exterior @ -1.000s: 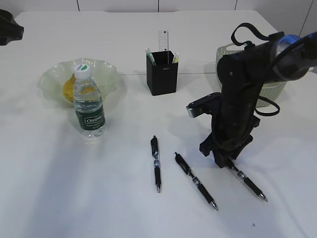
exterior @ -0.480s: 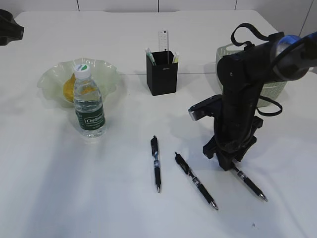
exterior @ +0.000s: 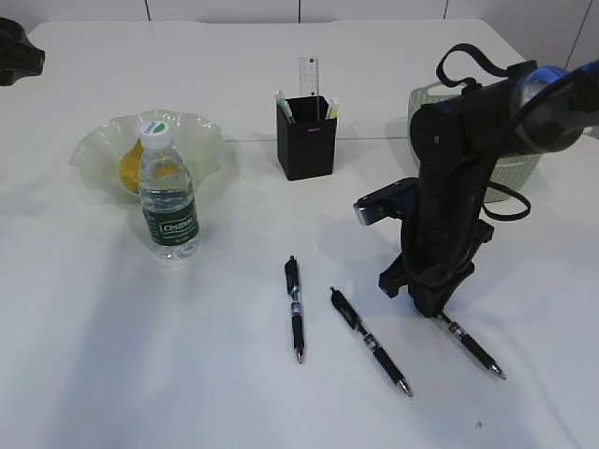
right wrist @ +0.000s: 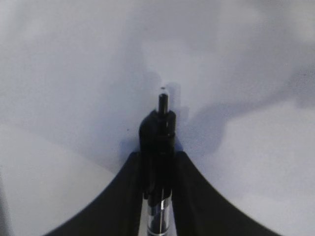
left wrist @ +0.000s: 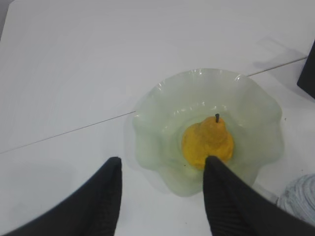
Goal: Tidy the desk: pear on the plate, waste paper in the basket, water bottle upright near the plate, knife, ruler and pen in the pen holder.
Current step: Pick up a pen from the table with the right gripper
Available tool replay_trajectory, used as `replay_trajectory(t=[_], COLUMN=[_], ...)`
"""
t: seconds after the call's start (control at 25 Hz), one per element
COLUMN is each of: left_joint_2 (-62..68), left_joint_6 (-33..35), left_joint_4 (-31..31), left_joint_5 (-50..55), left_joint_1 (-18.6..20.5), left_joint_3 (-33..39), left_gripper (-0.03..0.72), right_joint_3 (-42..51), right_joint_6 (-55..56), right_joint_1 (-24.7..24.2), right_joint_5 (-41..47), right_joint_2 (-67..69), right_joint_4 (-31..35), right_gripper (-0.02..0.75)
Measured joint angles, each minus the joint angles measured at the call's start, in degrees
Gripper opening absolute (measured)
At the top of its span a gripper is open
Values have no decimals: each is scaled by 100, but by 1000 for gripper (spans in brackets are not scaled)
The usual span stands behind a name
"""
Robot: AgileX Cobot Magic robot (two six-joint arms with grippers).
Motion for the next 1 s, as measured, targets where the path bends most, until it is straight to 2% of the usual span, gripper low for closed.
replay_trajectory(t=[0.24, 0.6, 1.0], left_joint_2=[0, 0, 0], left_joint_6=[0, 0, 0], left_joint_4=[0, 0, 0], left_joint_5=[0, 0, 0], left_joint_1=[0, 0, 0], left_joint_3=[0, 0, 0], left_gripper=[377, 377, 377], right_joint_3=[0, -147, -807], right_joint_6=[0, 0, 22], right_joint_1=[0, 0, 0], right_joint_5=[-35, 103, 337], right_joint_2=[20, 102, 240], right_joint_4=[5, 76, 494], right_gripper=[104, 102, 102])
